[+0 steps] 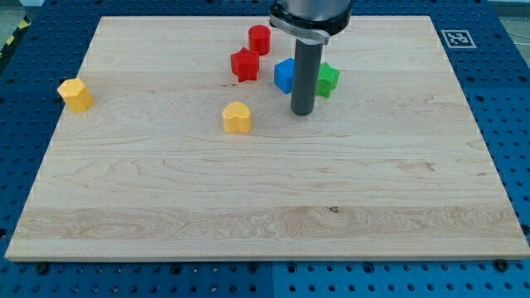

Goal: Move the blue cube and green star into the red circle

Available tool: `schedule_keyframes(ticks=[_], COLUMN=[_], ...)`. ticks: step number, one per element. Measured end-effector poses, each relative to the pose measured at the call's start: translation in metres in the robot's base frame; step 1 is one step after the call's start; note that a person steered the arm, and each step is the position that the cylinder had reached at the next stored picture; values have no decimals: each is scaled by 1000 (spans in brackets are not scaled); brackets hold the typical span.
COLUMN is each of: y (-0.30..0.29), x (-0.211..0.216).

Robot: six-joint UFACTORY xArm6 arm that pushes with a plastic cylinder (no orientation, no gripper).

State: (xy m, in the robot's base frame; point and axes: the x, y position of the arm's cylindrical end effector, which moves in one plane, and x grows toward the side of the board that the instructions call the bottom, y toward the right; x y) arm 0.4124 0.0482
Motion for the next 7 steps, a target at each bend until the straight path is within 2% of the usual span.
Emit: schedule_keyframes(ticks=[4,7], y=[-1,-5], x=[-12,-62])
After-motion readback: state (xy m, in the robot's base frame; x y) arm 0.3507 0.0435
